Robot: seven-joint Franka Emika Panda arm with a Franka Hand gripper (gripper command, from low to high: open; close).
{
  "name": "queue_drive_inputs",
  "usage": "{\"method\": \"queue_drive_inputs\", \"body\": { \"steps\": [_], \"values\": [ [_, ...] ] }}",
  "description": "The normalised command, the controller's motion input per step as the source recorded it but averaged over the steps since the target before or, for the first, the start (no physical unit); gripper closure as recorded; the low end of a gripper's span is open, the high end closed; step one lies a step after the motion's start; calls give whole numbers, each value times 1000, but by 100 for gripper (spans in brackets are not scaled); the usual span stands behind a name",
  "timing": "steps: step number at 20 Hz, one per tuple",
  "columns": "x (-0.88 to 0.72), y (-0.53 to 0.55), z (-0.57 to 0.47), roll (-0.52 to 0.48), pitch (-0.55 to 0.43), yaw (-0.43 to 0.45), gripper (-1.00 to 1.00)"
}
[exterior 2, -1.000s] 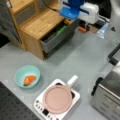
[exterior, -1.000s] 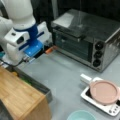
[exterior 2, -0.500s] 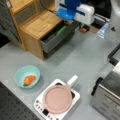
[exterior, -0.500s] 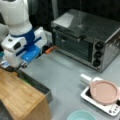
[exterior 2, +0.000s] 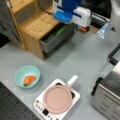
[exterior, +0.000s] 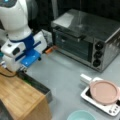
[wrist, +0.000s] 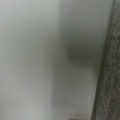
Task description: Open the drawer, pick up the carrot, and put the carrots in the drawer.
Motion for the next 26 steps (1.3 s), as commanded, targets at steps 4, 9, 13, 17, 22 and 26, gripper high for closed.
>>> {"method": "queue_drive_inputs", "body": {
  "steps": [4,9,13,17,22,26],
  "values": [
    [78,-177,-49,-47,-13,141,-100],
    [77,-145,-66,-60,-4,142,-100],
    [60,-117,-70,-95,40,135,-100],
    [61,-110,-88,-102,38,140,-100],
    [51,-92,-85,-100,39,141,-100],
    [40,-87,-124,-102,17,145,-100]
  ]
}}
